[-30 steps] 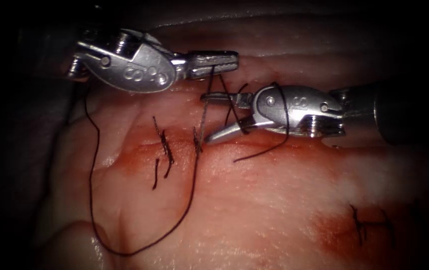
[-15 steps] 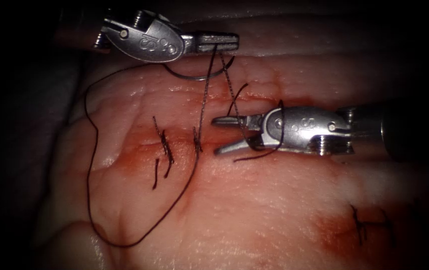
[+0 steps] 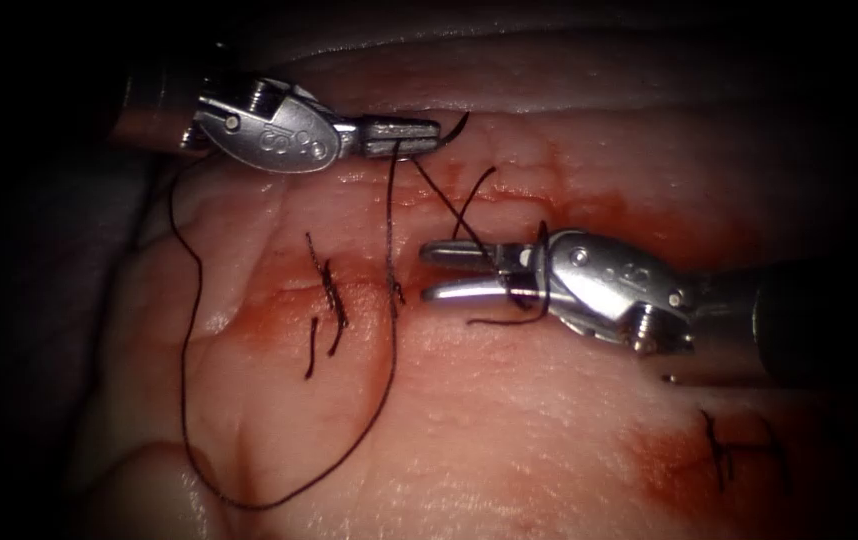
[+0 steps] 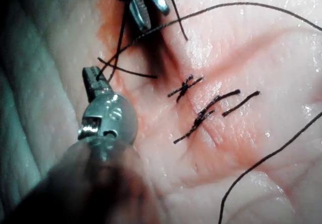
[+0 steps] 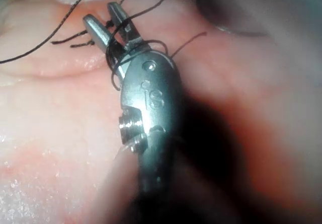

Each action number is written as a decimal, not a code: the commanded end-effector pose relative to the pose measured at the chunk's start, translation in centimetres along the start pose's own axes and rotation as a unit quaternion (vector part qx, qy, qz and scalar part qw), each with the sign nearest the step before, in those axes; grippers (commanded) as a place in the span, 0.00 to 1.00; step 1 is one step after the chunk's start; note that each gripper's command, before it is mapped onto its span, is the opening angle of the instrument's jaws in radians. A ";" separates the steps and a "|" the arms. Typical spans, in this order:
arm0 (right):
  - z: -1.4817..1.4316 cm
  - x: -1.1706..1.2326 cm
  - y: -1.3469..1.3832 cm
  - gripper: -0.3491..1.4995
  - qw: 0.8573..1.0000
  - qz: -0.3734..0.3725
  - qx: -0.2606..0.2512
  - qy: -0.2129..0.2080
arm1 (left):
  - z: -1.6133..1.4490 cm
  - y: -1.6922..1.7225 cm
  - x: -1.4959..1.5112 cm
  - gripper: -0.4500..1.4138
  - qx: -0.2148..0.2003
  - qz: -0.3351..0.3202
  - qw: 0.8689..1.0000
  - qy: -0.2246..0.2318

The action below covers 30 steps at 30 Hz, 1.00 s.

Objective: Wound Closure
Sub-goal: Wrap the suture counter-clockwise around the right end-effector, twice.

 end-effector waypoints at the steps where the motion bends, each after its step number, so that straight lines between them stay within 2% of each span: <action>1: 0.06 -0.05 0.04 0.26 0.999 0.011 -0.015 0.028 | 0.04 0.11 -0.07 0.00 -0.001 -0.002 1.000 -0.002; 4: 0.02 -0.02 0.13 0.26 0.999 0.014 -0.039 0.028 | -0.02 0.26 -0.08 0.00 -0.003 -0.003 1.000 -0.002; 5: 0.00 -0.01 0.16 0.31 0.997 0.024 -0.045 0.051 | -0.06 0.34 -0.05 0.00 -0.005 -0.003 1.000 -0.001; 7: 0.00 -0.01 0.17 0.32 0.995 0.042 -0.047 0.073 | -0.09 0.40 0.01 0.00 -0.006 -0.004 1.000 -0.001; 12: 0.00 0.01 0.20 0.32 0.991 0.061 -0.069 0.094 | -0.06 0.60 0.21 0.00 -0.010 0.001 1.000 -0.003; 13: 0.01 0.03 0.21 0.39 0.989 0.067 -0.094 0.093 | -0.01 0.73 0.36 0.00 -0.016 0.005 1.000 -0.007; 16: 0.02 0.03 0.20 0.43 0.987 0.065 -0.114 0.090 | 0.03 0.82 0.46 0.00 -0.020 0.008 1.000 -0.008; 19: -0.01 0.01 0.17 0.58 0.983 0.056 -0.166 0.061 | 0.14 0.96 0.66 0.00 -0.028 0.012 0.999 -0.009; 22: -0.03 -0.03 0.13 0.65 0.980 0.048 -0.188 0.041 | 0.18 1.01 0.78 0.00 -0.033 0.013 0.999 -0.007; 27: -0.09 -0.20 0.01 0.65 0.974 0.031 -0.226 -0.012 | 0.26 1.00 0.88 0.00 -0.034 0.011 0.999 -0.005; 29: -0.10 -0.23 -0.01 0.65 0.971 0.028 -0.236 -0.019 | 0.28 1.00 0.88 0.00 -0.033 0.011 0.999 -0.005; 30: -0.13 -0.30 -0.05 0.67 0.964 0.034 -0.261 -0.026 | 0.32 0.98 0.88 0.00 -0.033 0.011 0.999 -0.004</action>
